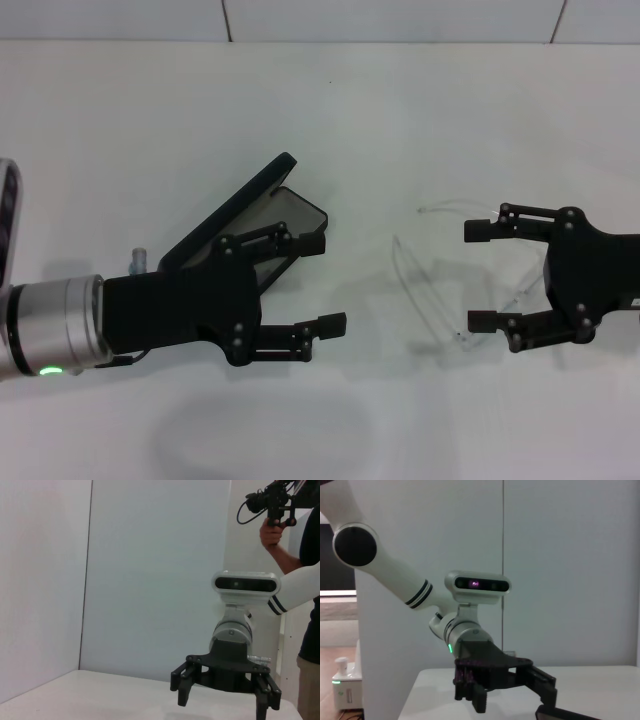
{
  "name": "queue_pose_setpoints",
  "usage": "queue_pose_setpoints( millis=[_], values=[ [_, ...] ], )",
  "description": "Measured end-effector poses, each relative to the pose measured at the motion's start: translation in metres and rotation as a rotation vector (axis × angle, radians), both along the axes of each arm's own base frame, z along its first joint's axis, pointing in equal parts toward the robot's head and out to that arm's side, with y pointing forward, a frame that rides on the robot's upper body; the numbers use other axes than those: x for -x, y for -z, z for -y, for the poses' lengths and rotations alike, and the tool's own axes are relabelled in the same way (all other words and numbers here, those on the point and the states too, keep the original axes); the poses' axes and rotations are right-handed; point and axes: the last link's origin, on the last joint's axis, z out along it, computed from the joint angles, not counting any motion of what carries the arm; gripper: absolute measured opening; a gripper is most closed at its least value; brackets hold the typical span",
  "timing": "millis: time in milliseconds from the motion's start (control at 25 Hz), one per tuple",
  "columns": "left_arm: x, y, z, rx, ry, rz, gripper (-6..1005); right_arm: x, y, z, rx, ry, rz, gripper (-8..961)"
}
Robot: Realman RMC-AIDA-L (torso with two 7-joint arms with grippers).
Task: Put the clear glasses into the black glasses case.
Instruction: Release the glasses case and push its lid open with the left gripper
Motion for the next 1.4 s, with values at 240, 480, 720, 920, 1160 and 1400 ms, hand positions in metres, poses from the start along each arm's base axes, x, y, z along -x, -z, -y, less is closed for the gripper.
queue_pose_setpoints(
  millis=[240, 480, 720, 920, 1160, 1400],
  values=[
    [0.000, -0.001, -0.001, -0.001, 0.003, -0.001, 861, 0.001, 0.002, 0.001, -0.001, -0.007, 0.005, 868],
    [-0.004, -0.005, -0.005, 0.007, -0.001, 0.000, 862, 0.000, 0.005, -0.002, -0.018, 0.002, 0.018, 867],
    [-0.011, -0.030, -0.029, 0.046, -0.097, -0.050, 861, -0.001, 0.009, -0.003, -0.027, 0.010, 0.030, 867],
    [-0.015, -0.042, -0.061, 0.067, -0.281, -0.251, 858, -0.005, 0.010, -0.002, -0.027, 0.020, 0.045, 867],
    [-0.022, -0.042, -0.078, 0.026, -0.397, -0.448, 852, -0.010, 0.012, 0.001, -0.032, 0.038, 0.053, 867],
    [-0.029, -0.042, -0.081, -0.022, -0.436, -0.555, 847, -0.012, 0.011, 0.002, -0.037, 0.040, 0.057, 867]
  ],
)
